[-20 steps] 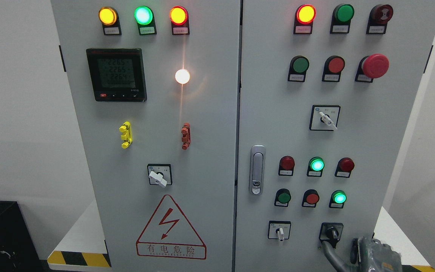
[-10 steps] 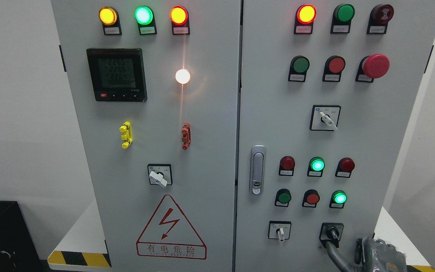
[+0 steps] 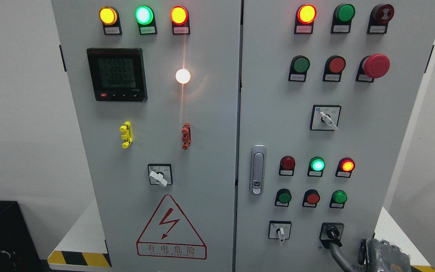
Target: Flip black knob to close circuit
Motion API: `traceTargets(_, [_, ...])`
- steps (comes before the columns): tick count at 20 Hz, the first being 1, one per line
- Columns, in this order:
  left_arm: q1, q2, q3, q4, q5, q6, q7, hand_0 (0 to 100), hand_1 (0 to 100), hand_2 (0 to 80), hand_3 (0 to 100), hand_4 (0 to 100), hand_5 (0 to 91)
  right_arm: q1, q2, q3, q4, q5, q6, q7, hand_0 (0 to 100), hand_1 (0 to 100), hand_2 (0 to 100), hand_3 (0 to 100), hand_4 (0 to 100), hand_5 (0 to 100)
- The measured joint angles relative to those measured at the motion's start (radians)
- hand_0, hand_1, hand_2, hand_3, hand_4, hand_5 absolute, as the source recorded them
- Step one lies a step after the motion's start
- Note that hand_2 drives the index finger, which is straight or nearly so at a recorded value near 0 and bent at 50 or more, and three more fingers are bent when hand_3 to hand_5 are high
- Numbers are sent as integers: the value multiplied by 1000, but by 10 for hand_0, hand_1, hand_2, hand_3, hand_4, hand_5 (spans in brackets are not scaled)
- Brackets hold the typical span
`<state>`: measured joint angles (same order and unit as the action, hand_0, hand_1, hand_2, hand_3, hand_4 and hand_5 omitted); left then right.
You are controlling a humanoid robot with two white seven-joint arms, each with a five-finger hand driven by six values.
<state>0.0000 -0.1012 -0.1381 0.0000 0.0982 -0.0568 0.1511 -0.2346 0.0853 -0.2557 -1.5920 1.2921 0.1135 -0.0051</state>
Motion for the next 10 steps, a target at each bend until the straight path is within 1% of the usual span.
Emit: traceTargets(10, [0, 0, 0, 0, 0, 0, 0, 120, 556, 0, 0, 0, 0, -3, -2, -8, -1, -32, 3, 0, 0, 0, 884, 1000, 978, 1000])
